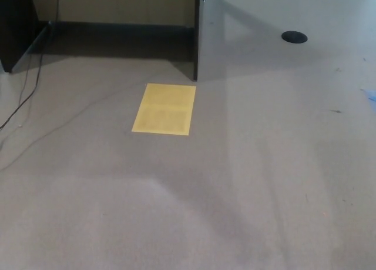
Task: There is a tripod standing in front of the robot and the robot extends its left arm to grab it. It lifts the tripod and passes it to a person.
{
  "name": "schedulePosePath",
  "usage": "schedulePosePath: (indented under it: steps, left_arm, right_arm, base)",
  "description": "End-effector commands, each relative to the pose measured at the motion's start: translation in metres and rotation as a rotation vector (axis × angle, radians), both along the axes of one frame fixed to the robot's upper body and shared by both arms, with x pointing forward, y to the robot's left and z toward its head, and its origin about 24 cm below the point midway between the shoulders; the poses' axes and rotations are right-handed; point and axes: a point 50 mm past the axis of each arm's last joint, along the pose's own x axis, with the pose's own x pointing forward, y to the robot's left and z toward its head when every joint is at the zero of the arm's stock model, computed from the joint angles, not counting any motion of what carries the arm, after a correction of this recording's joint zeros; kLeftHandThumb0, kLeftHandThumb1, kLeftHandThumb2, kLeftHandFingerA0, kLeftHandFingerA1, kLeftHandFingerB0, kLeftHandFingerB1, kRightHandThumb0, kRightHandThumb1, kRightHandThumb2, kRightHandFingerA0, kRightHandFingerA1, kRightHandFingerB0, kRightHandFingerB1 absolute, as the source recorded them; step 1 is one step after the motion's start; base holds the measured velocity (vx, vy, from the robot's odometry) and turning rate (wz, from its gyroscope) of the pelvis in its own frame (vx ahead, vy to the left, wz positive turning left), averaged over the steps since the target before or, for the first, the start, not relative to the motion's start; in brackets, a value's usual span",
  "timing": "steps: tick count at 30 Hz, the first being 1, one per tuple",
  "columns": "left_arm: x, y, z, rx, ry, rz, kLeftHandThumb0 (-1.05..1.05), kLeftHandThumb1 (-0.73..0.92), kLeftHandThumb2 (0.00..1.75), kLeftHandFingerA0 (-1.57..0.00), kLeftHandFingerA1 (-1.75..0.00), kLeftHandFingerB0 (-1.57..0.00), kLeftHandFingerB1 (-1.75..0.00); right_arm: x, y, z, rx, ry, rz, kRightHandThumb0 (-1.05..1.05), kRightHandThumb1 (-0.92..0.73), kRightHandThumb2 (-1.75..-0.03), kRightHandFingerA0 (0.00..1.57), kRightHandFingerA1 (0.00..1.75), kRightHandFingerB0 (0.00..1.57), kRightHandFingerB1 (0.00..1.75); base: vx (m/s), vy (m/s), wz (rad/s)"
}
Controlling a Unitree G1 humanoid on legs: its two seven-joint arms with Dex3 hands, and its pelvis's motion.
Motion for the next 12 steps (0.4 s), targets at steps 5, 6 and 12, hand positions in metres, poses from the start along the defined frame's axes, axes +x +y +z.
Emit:
schedulePosePath:
  steps: [5, 6, 12]
  left_arm:
    - [0.0061, 0.0172, 0.0136, 0.213, -0.085, -0.192, -0.17, 0.37, 0.86, 0.00, -0.48, 0.00, -0.49]
    - [0.0066, 0.0174, 0.0143, 0.212, -0.089, -0.196, -0.18, 0.37, 0.86, 0.00, -0.48, 0.00, -0.49]
    - [0.0116, 0.0190, 0.0152, 0.242, -0.085, -0.214, -0.20, 0.35, 0.85, 0.00, -0.49, 0.00, -0.48]
  right_arm:
    - [-0.0094, -0.0161, 0.0025, -0.053, -0.087, -0.097, -0.39, -0.69, -0.64, 0.65, 0.42, 0.30, 0.31]
    - [-0.0090, -0.0156, 0.0028, -0.057, -0.099, -0.094, -0.37, -0.68, -0.63, 0.65, 0.42, 0.30, 0.32]
    - [-0.0057, -0.0149, 0.0042, -0.053, -0.124, -0.117, -0.33, -0.67, -0.60, 0.45, 0.36, 0.24, 0.29]
  base:
    - [0.00, 0.000, 0.00]
    - [0.00, 0.000, 0.00]
    - [0.00, 0.000, 0.00]
